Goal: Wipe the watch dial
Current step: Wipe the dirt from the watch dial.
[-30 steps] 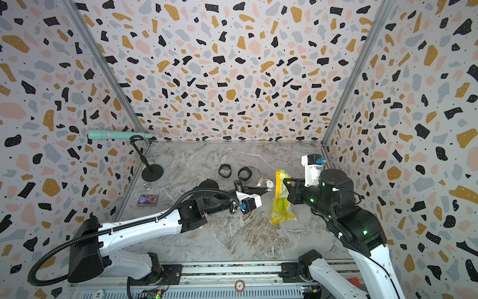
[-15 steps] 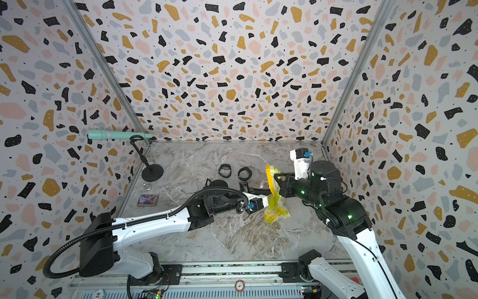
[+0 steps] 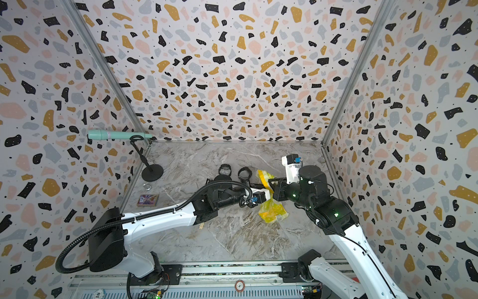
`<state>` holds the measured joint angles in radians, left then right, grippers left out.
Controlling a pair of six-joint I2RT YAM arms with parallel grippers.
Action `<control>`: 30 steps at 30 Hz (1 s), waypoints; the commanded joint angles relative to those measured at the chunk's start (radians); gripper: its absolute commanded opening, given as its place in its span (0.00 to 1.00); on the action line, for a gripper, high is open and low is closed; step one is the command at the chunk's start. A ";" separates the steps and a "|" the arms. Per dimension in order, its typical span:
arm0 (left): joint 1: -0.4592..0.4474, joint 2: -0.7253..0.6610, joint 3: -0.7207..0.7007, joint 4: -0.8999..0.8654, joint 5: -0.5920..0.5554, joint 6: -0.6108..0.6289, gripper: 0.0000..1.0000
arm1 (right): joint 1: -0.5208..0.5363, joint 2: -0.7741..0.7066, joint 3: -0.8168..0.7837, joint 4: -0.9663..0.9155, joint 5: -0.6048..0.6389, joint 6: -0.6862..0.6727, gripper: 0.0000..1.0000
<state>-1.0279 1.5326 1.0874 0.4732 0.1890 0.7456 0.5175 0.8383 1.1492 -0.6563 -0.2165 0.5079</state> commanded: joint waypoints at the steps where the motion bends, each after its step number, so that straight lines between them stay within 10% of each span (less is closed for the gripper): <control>1: 0.020 -0.029 0.025 0.172 -0.052 0.008 0.00 | 0.009 -0.022 -0.043 -0.023 -0.006 0.015 0.00; 30: 0.029 -0.161 -0.066 0.214 0.011 -0.025 0.00 | -0.188 -0.044 0.017 -0.109 -0.002 -0.049 0.00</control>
<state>-1.0023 1.3899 1.0382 0.6300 0.1780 0.7376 0.3393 0.8032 1.0992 -0.7521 -0.2329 0.4870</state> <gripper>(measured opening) 0.047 0.060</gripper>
